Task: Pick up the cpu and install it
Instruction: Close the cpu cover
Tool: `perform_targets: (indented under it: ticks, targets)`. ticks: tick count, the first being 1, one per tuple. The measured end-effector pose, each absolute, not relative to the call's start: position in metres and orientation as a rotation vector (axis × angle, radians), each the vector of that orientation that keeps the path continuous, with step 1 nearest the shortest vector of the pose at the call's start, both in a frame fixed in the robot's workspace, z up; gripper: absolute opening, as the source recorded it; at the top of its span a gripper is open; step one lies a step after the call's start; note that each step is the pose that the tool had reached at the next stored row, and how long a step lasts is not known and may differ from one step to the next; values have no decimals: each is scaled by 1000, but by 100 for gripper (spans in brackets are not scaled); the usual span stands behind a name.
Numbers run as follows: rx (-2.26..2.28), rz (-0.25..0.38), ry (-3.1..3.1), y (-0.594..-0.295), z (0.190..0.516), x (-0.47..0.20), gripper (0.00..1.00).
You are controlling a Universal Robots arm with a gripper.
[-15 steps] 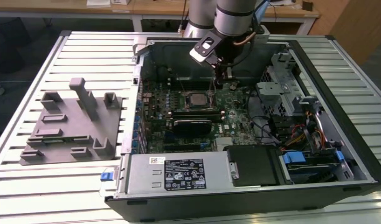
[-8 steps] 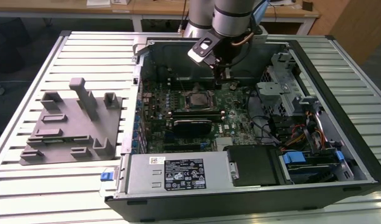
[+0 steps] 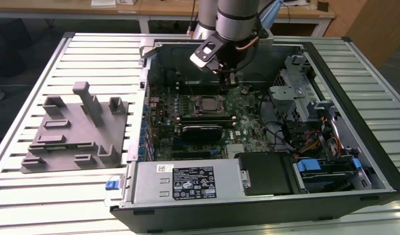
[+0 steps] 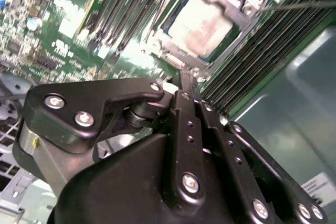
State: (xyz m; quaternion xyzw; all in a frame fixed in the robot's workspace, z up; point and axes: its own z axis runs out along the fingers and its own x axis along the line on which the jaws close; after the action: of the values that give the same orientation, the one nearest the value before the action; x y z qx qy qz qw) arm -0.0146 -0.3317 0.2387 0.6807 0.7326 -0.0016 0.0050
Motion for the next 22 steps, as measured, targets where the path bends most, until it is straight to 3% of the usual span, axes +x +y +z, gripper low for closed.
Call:
perform_targets:
  ticks: [22]
  targets:
    - [2130,-5,2296,-332,225,-55,12]
